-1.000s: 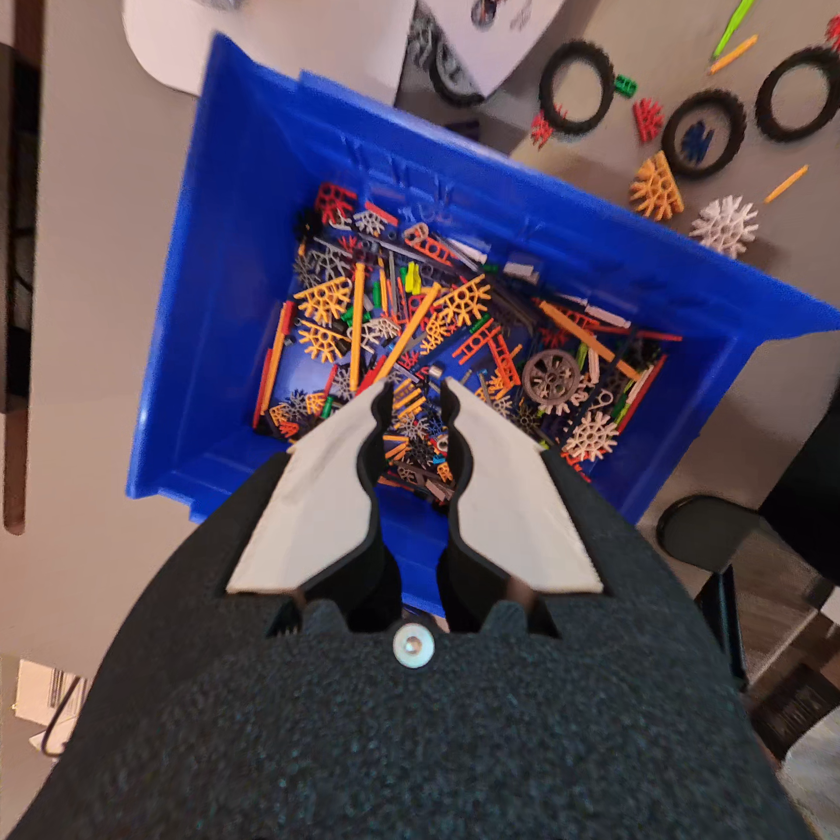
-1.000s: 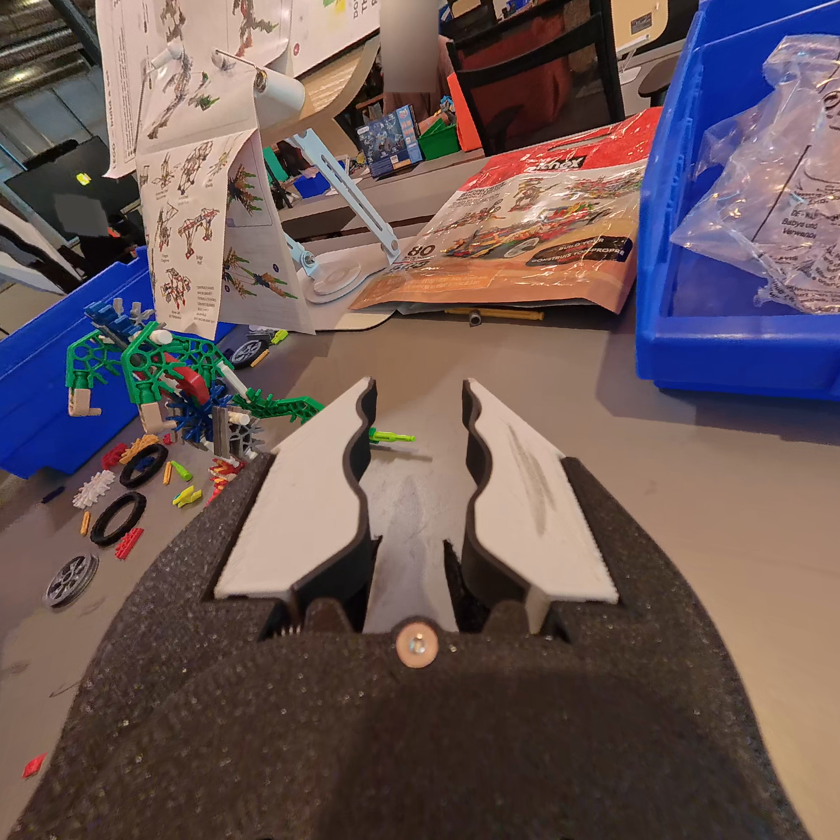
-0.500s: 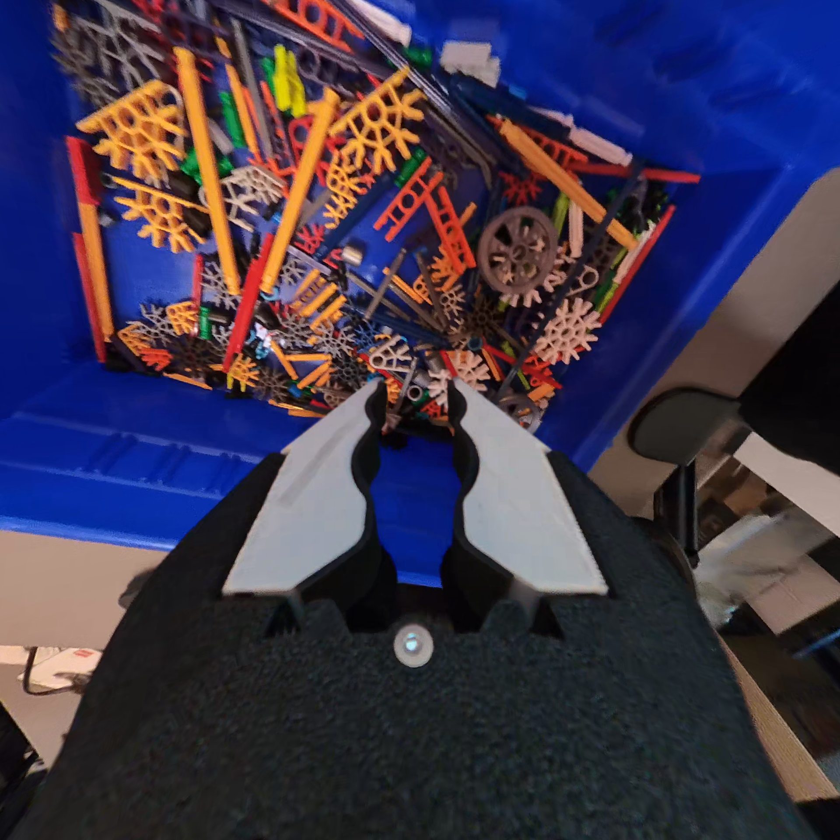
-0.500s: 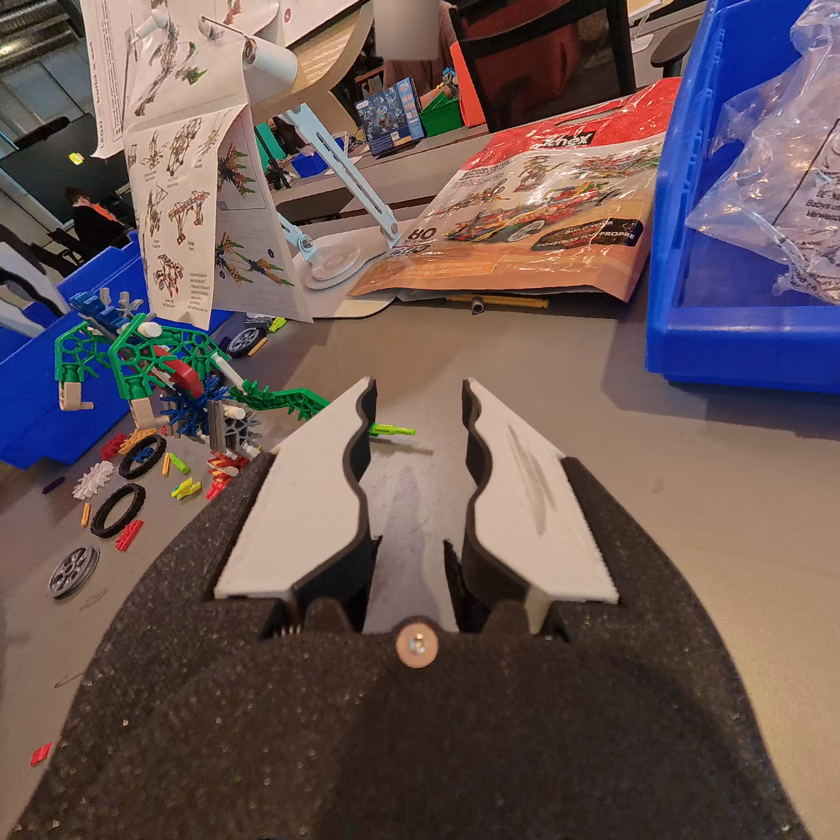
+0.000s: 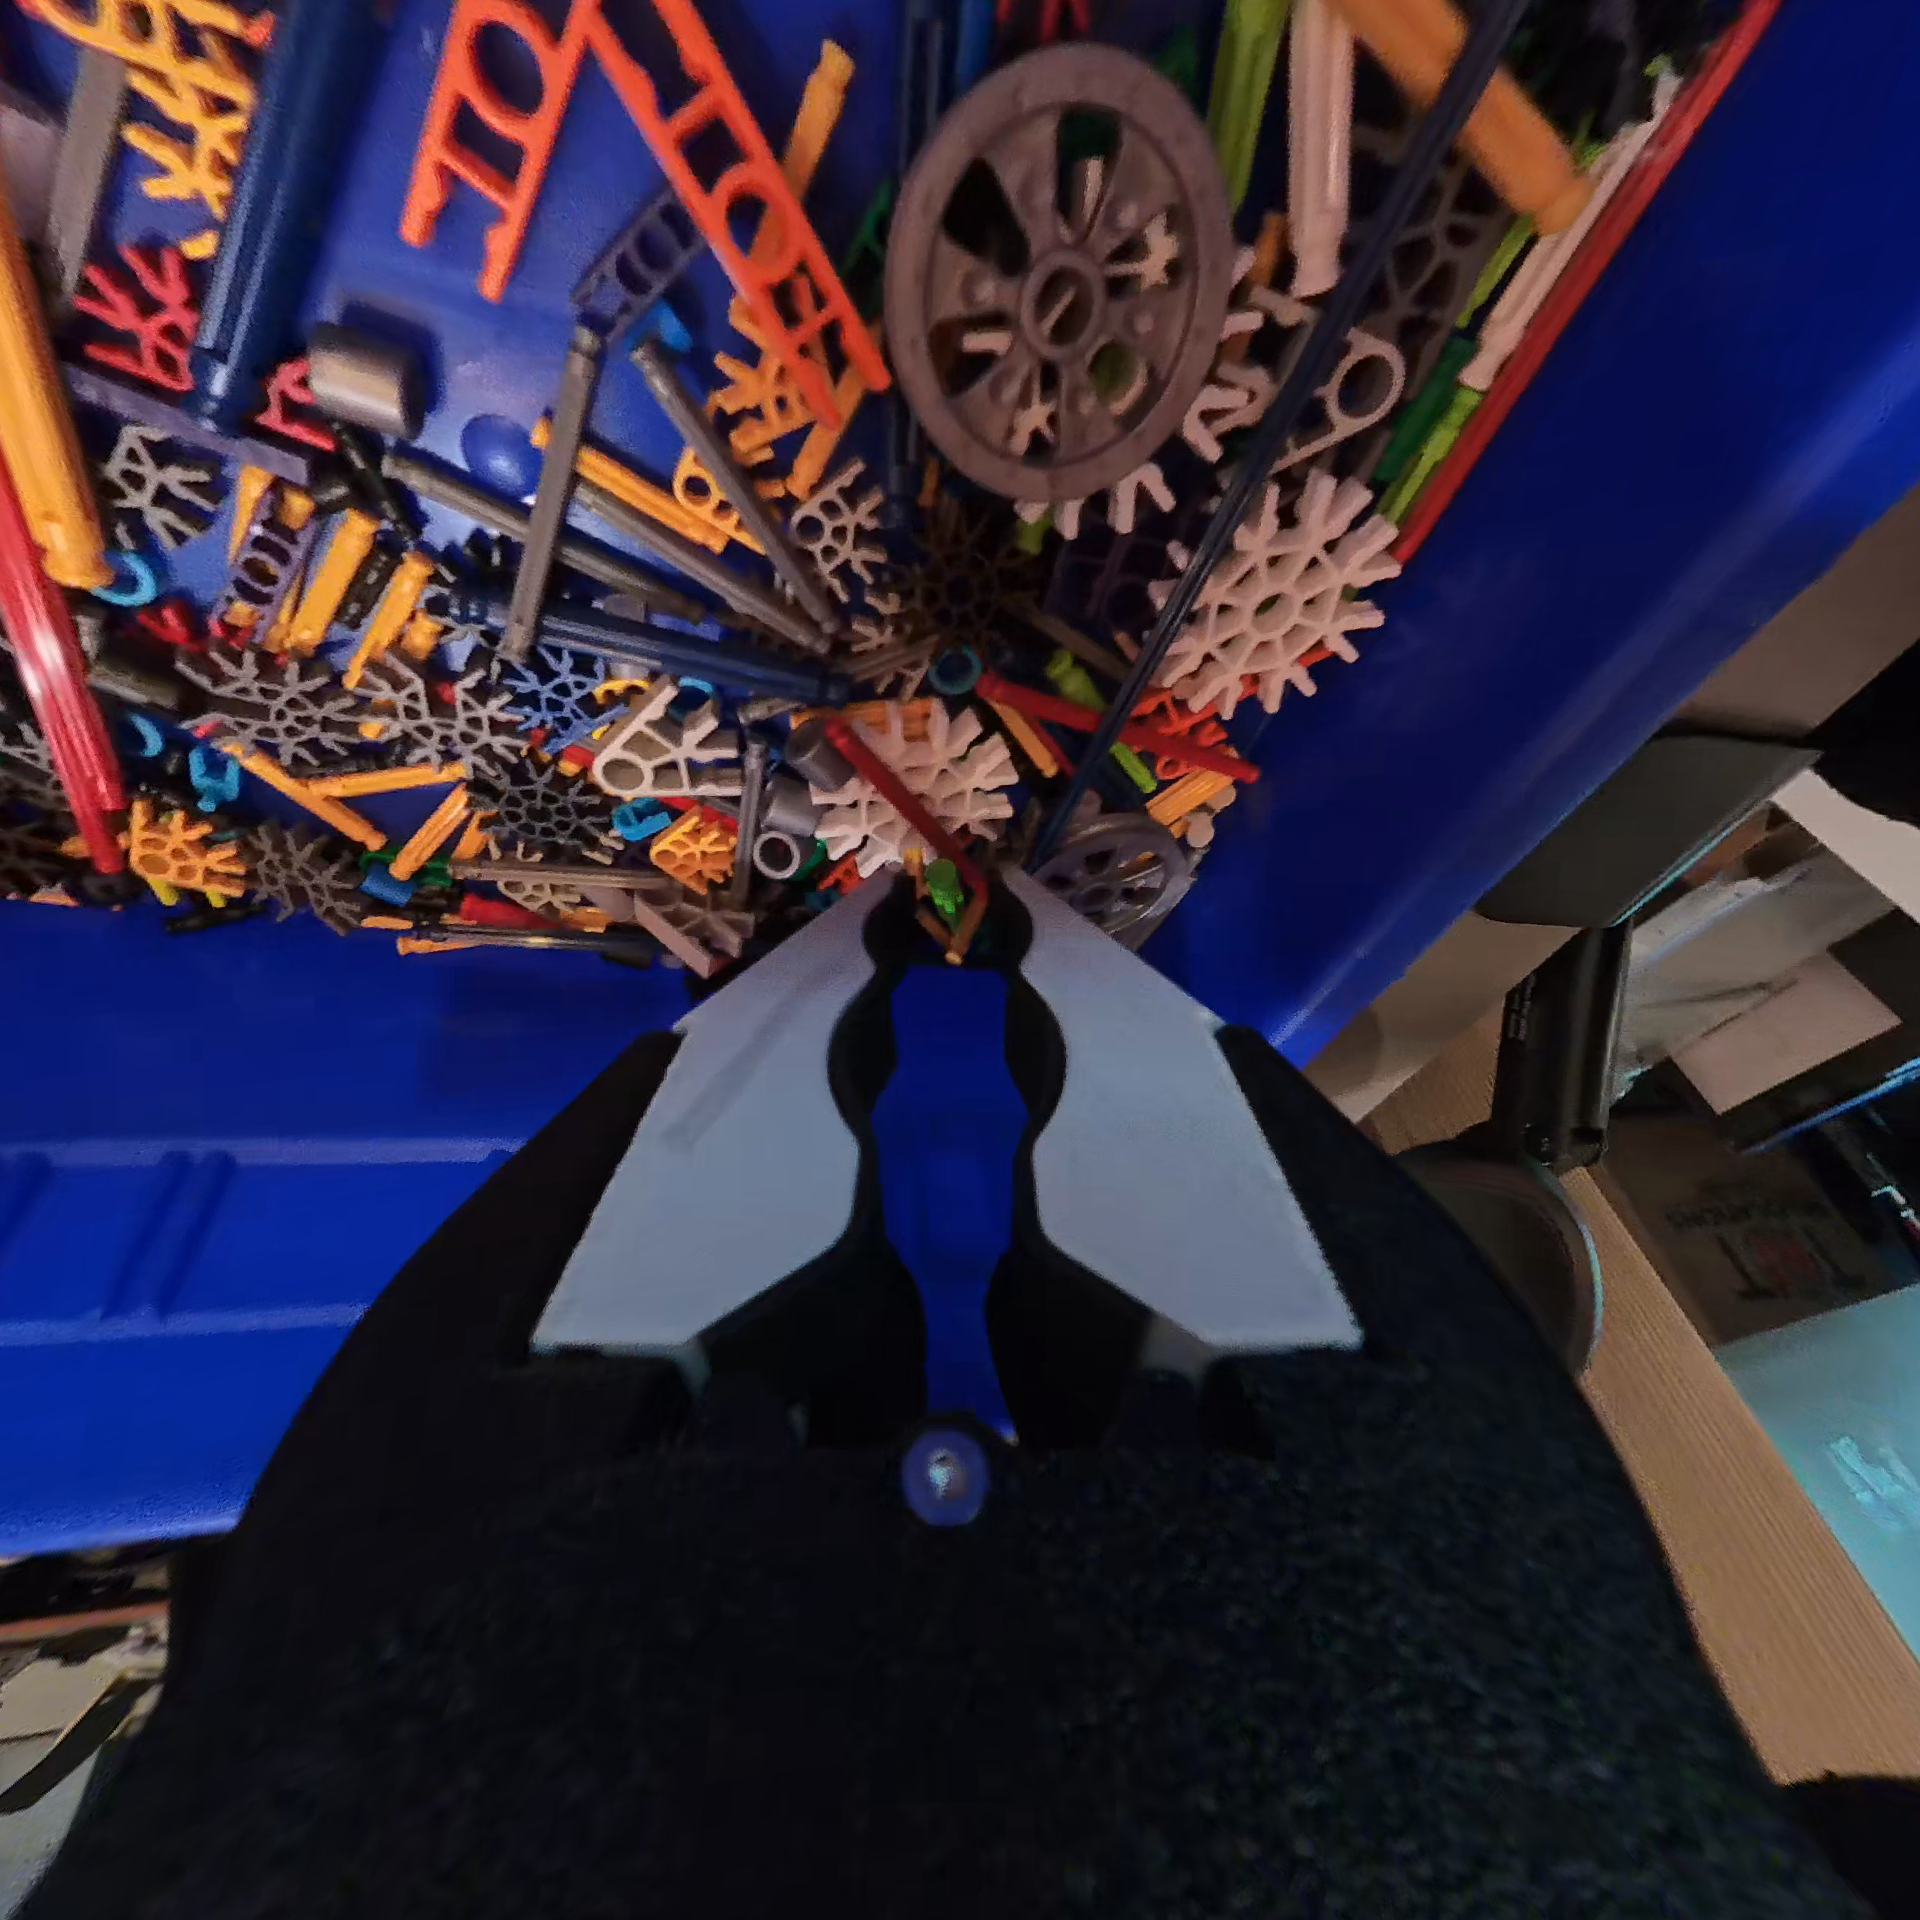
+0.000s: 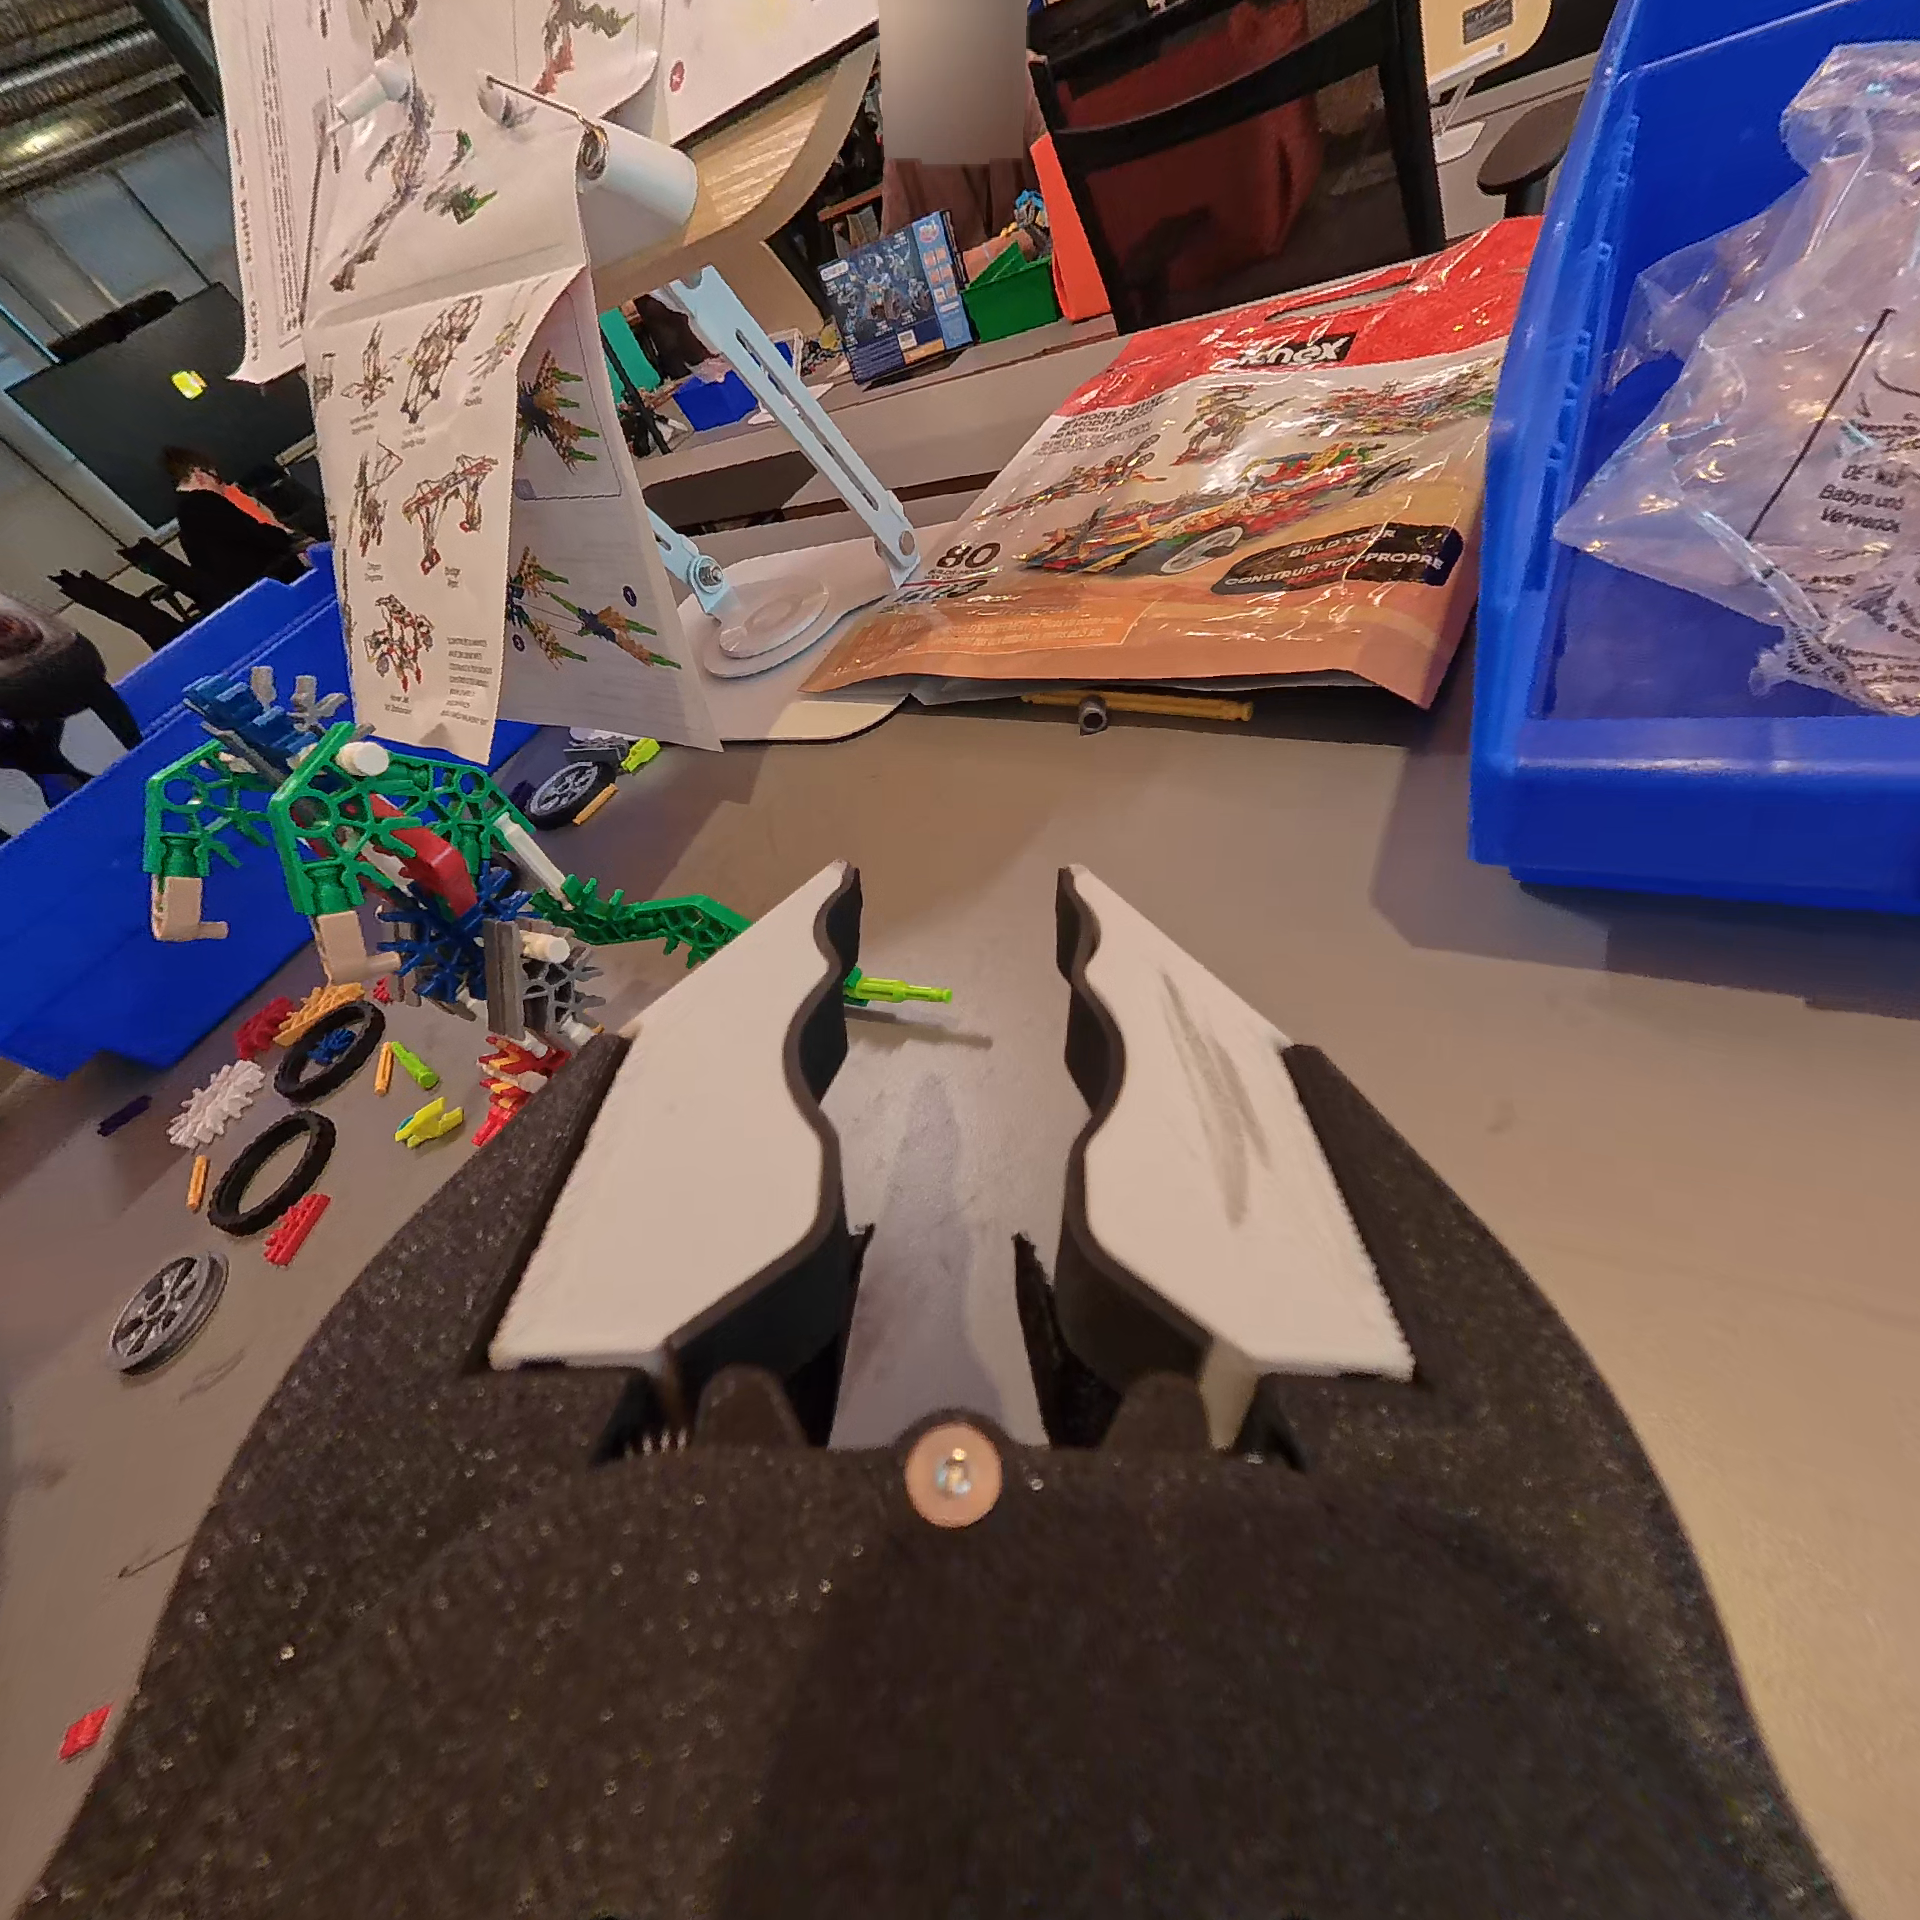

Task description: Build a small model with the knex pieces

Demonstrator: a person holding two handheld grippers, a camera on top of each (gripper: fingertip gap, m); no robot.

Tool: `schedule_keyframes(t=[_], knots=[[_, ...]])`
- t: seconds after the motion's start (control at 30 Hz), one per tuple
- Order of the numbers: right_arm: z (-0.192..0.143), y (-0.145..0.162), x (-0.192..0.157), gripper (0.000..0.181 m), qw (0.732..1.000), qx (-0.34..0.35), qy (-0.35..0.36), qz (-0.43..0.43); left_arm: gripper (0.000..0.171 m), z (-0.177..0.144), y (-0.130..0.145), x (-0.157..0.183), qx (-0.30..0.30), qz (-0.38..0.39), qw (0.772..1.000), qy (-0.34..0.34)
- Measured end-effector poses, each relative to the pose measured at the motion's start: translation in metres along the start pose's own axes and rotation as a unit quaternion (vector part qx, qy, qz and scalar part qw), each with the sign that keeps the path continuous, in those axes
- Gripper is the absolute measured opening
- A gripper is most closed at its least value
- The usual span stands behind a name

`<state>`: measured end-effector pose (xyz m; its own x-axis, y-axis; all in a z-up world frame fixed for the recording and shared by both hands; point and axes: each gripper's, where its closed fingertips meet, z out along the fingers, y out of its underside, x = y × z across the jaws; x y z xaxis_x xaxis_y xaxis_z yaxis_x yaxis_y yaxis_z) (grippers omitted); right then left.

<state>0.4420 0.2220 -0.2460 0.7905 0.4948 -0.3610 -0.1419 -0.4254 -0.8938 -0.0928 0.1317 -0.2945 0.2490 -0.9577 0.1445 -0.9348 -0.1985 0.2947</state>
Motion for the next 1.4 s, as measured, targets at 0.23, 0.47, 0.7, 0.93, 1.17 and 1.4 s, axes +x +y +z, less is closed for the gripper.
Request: schedule_keyframes(t=[0.23, 0.47, 0.7, 0.93, 1.17, 1.4], knots=[[-0.001, -0.001, -0.001, 0.037, 1.000, 0.004, -0.002, 0.000, 0.004, 0.009, 0.004, 0.003, -0.019, 0.000, 1.000, 0.007], [-0.001, -0.002, -0.001, 0.037, 1.000, 0.006, -0.004, 0.000, 0.004, -0.013, -0.004, 0.000, 0.048, -0.020, 0.999, 0.005], [-0.002, -0.002, -0.001, 0.037, 1.000, 0.010, -0.004, 0.000, 0.004, -0.094, -0.037, -0.012, 0.279, -0.057, 0.959, 0.004], [-0.003, -0.003, -0.001, 0.037, 1.000, 0.011, -0.003, -0.002, 0.003, -0.180, -0.084, -0.002, 0.454, -0.025, 0.890, 0.019], [-0.003, -0.003, -0.001, 0.037, 1.000, 0.014, -0.002, -0.003, 0.003, -0.209, -0.160, 0.032, 0.453, 0.089, 0.887, 0.014], [-0.006, -0.006, -0.002, 0.037, 1.000, 0.025, -0.005, -0.003, 0.004, -0.171, -0.215, 0.073, 0.379, 0.173, 0.906, 0.069]])
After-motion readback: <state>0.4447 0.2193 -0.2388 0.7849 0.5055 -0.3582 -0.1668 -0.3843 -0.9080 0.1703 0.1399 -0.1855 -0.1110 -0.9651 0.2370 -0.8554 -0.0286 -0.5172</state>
